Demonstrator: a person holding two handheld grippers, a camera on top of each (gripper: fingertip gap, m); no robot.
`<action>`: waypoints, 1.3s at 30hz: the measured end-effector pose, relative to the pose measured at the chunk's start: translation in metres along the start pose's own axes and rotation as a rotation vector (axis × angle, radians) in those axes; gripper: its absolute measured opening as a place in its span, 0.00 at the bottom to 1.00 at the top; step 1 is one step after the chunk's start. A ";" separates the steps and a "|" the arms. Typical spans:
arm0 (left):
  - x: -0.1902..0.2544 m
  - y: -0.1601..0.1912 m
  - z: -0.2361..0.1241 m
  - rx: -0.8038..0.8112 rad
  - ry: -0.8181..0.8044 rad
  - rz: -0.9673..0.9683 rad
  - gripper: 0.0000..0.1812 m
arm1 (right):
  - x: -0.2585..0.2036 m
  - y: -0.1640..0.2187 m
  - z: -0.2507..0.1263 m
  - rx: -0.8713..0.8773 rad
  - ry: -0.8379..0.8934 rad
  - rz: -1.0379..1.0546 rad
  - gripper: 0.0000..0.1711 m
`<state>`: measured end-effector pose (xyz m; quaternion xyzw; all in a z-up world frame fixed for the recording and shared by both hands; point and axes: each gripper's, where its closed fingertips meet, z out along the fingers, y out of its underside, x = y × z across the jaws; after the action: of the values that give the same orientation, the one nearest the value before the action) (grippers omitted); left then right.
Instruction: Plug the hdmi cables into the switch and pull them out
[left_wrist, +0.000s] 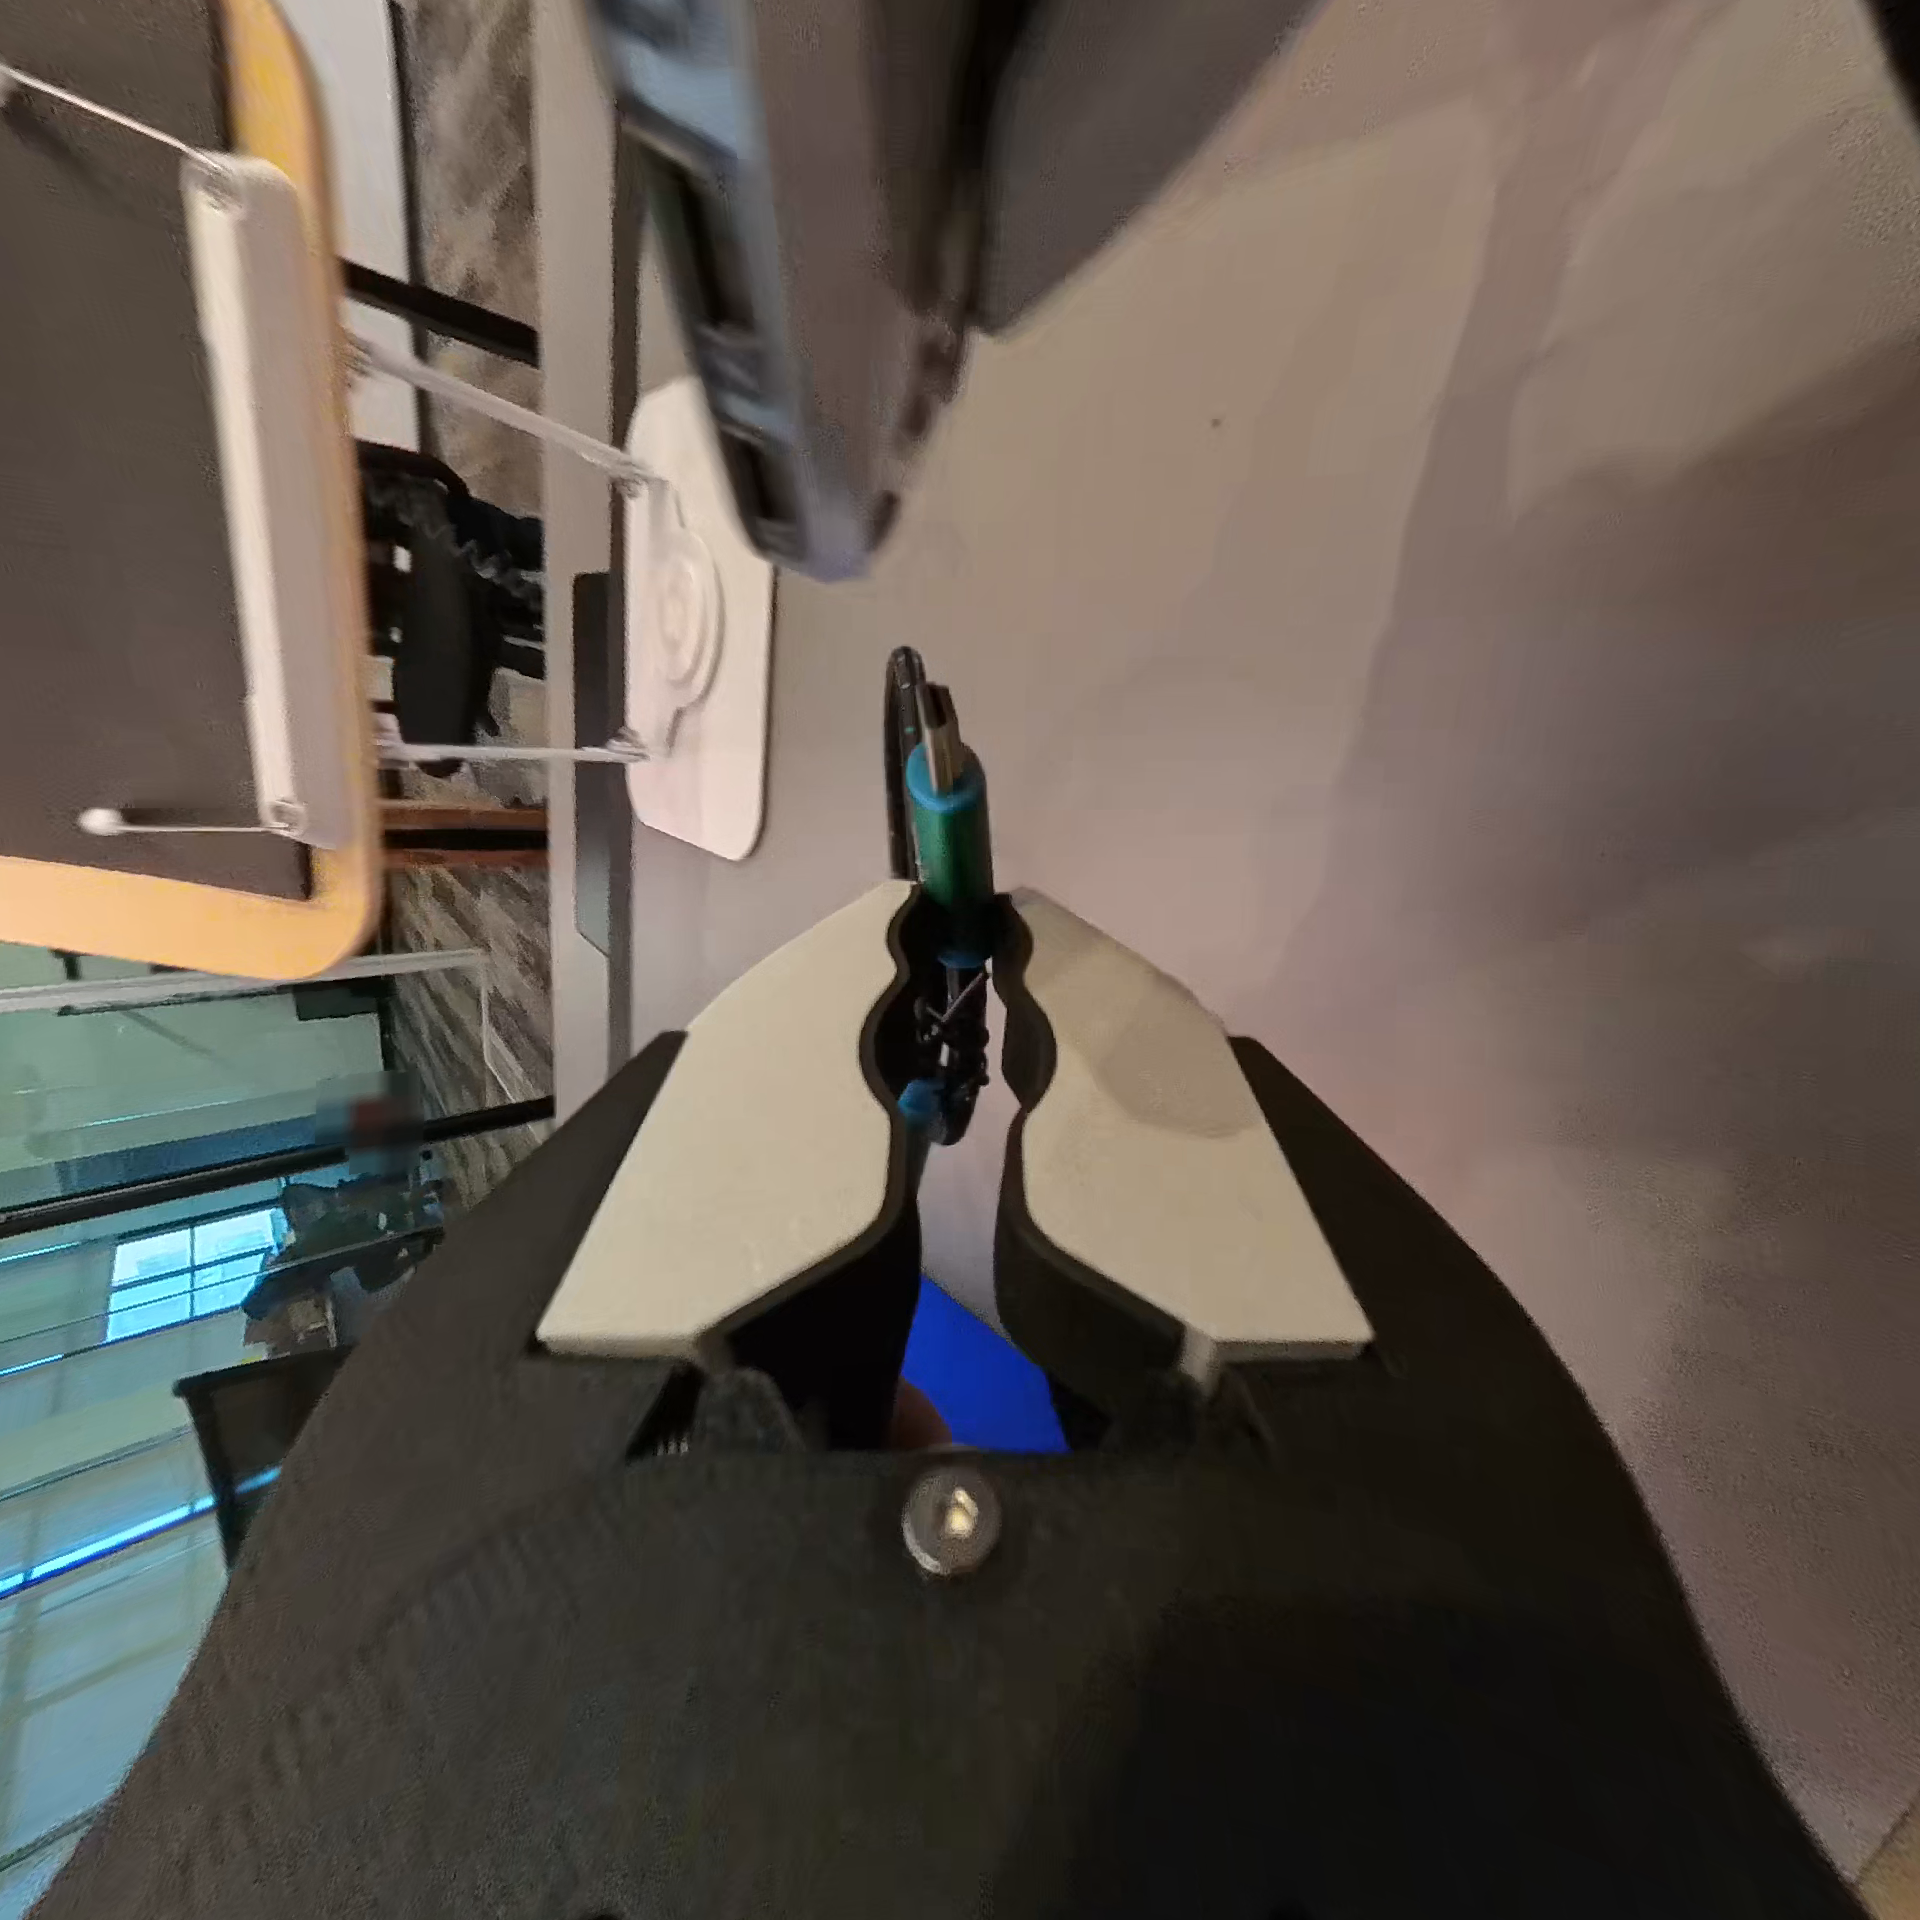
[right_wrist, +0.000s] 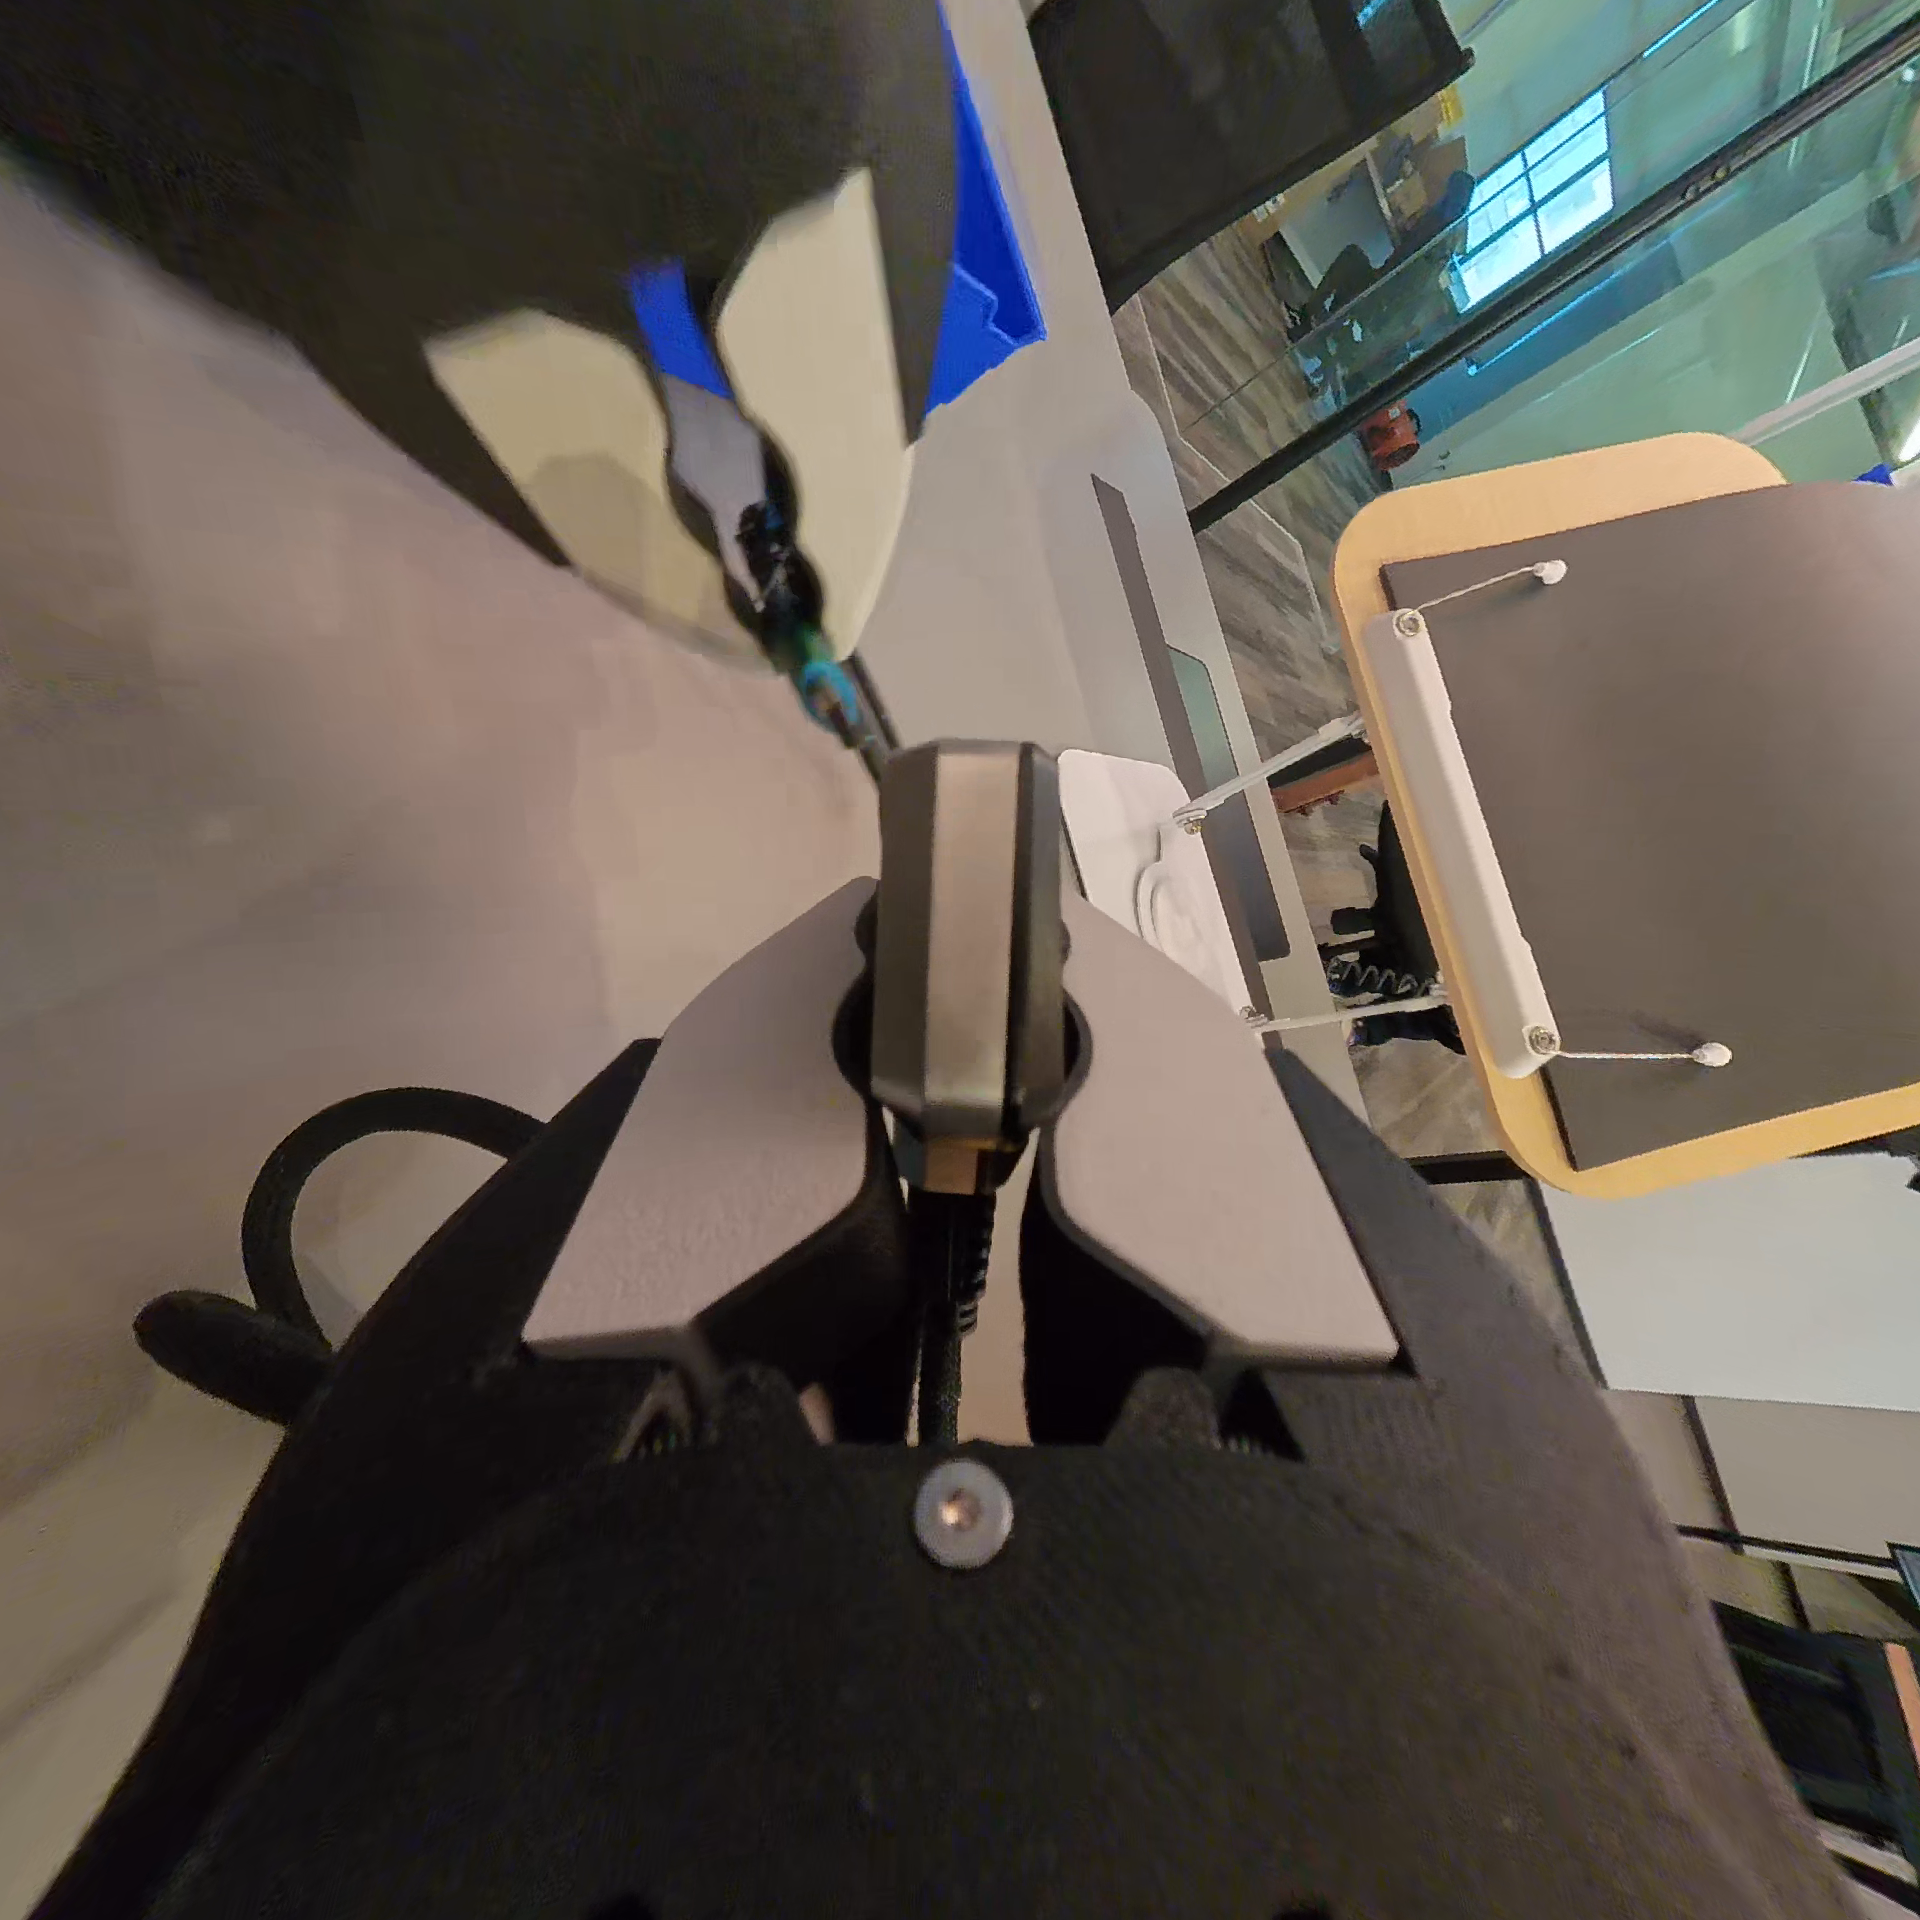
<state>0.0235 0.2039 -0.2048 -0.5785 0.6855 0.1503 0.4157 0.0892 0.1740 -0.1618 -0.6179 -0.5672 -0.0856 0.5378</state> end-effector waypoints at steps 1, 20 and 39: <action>0.007 0.005 0.006 -0.024 0.011 0.014 0.06 | 0.000 0.000 0.000 0.001 -0.001 0.003 0.13; 0.019 -0.043 -0.031 0.490 0.598 -0.997 0.22 | -0.013 -0.003 0.007 -0.012 -0.075 -0.063 0.13; 0.021 -0.063 -0.063 0.689 1.107 -1.597 0.27 | -0.026 -0.033 0.019 -0.083 0.166 -0.584 0.14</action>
<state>0.0569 0.1288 -0.1651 -0.7028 0.2026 -0.6620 0.1638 0.0448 0.1652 -0.1691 -0.4412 -0.6710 -0.3096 0.5091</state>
